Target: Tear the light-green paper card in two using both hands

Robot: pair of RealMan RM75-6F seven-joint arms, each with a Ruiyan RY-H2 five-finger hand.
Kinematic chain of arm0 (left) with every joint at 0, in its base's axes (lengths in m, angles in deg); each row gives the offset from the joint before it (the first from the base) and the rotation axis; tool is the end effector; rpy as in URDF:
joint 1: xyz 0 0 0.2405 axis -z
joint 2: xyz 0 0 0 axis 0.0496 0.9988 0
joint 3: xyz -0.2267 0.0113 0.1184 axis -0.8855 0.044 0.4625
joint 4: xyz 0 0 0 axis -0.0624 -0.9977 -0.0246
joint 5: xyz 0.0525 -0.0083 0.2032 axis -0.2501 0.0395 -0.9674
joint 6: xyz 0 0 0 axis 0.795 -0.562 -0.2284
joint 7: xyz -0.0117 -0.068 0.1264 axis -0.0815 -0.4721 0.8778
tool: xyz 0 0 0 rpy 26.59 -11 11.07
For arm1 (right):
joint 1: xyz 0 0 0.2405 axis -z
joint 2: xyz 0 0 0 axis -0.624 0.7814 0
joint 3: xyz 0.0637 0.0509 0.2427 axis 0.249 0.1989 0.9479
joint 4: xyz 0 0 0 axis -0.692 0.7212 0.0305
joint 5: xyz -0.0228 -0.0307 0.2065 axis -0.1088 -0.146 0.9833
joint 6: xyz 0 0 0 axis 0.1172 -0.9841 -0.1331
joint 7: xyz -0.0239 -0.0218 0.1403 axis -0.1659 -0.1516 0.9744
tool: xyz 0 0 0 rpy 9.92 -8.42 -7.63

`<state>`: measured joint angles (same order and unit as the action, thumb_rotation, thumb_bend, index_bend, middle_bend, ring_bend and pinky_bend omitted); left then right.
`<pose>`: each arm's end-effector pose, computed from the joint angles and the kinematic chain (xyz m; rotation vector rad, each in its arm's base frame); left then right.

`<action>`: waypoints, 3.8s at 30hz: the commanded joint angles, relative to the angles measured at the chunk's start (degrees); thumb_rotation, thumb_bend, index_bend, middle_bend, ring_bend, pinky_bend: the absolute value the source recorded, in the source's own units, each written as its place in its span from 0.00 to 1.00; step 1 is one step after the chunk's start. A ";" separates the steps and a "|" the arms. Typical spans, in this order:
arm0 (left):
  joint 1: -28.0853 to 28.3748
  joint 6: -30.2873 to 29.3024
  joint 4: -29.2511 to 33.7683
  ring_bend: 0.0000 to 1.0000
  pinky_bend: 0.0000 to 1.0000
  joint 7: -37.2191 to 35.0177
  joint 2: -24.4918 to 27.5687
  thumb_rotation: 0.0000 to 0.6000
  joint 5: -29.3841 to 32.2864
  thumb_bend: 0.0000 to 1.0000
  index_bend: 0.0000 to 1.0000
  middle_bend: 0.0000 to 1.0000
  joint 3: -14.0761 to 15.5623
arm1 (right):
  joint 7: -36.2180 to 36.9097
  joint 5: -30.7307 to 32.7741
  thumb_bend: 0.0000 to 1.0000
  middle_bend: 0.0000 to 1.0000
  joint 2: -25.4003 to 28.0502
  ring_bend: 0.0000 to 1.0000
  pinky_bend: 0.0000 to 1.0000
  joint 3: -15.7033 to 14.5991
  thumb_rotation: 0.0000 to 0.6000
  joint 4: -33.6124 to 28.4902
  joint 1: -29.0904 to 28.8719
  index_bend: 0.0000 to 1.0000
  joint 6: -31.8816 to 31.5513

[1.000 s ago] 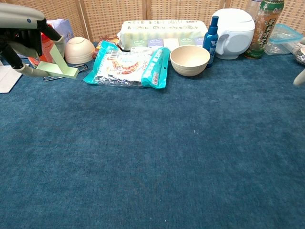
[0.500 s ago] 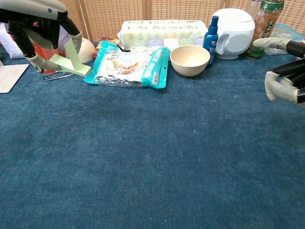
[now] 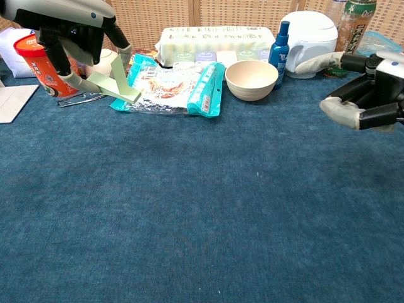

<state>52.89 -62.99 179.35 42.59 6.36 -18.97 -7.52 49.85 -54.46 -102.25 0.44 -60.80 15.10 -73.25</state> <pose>-0.0899 0.3514 0.0919 -2.3419 -0.6834 -0.7081 -0.1913 -0.2591 0.0258 1.4783 -1.6489 1.6350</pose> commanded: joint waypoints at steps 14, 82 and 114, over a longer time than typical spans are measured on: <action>4.84 1.98 -0.21 1.00 1.00 5.32 -2.97 1.00 5.90 0.38 0.71 1.00 0.21 | -1.40 1.55 0.42 0.98 -3.78 1.00 1.00 1.86 1.00 -1.89 -4.84 0.40 2.87; 13.67 0.17 0.76 1.00 1.00 11.15 -7.66 1.00 16.18 0.38 0.71 1.00 4.38 | -8.78 7.18 0.42 0.96 -8.15 1.00 1.00 3.98 1.00 -6.75 -15.51 0.32 10.86; 13.72 -0.11 2.16 1.00 1.00 10.07 -6.22 1.00 15.02 0.38 0.71 1.00 4.94 | -9.60 8.46 0.42 0.96 -9.15 1.00 1.00 4.40 1.00 -6.07 -16.51 0.44 10.99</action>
<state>66.61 -63.10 181.51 52.66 0.13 -3.95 -2.59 40.25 -46.00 -111.40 4.83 -66.87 -1.41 -62.27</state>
